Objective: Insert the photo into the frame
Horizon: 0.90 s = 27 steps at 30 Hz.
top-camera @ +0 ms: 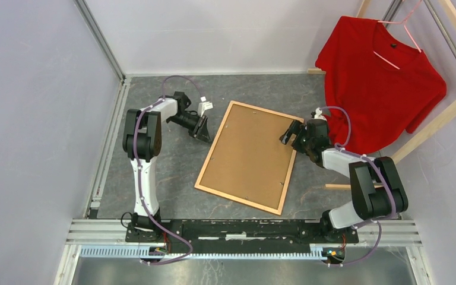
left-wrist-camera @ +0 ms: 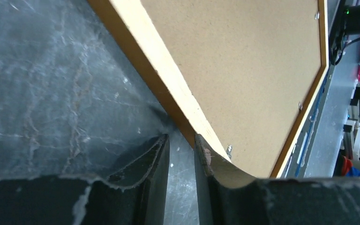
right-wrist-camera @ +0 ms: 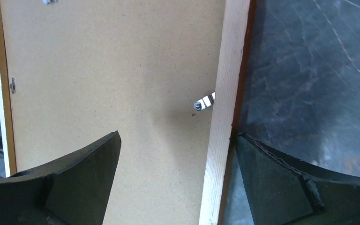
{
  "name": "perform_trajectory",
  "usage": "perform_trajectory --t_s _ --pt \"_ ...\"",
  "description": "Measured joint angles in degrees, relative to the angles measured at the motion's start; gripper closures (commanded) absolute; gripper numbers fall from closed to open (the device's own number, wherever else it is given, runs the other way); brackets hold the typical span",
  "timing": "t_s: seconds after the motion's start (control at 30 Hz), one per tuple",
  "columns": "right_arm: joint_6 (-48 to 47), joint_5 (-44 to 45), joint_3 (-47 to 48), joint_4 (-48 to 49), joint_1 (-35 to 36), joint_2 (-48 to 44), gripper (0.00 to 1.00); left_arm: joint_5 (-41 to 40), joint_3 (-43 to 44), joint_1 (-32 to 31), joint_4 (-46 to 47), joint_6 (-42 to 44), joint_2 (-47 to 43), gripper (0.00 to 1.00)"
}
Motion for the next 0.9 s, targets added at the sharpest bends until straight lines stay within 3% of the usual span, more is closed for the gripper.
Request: perform_trajectory --t_s 0.17,0.4,0.5,0.67,0.9 --pt "-0.2 -0.2 5.9 0.5 2.0 6.1 0.02 -0.8 -5.5 1.0 -0.4 1.3 -3.1 0.71" --pt "-1.3 0.2 14.5 -2.0 6.3 12.4 0.02 -3.2 -13.0 1.8 -8.5 11.8 -7.9 0.71" --pt "-1.3 -0.9 15.7 -2.8 7.7 12.8 0.02 -3.6 -17.0 1.5 -12.6 17.0 -9.5 0.67" --pt "-1.9 -0.6 18.2 -5.7 9.0 12.7 0.03 -3.2 -18.8 4.1 -18.2 22.4 -10.0 0.5" --pt "-2.4 3.7 19.1 -5.9 11.8 8.2 0.09 1.4 -13.8 13.7 -16.8 19.2 -9.5 0.49"
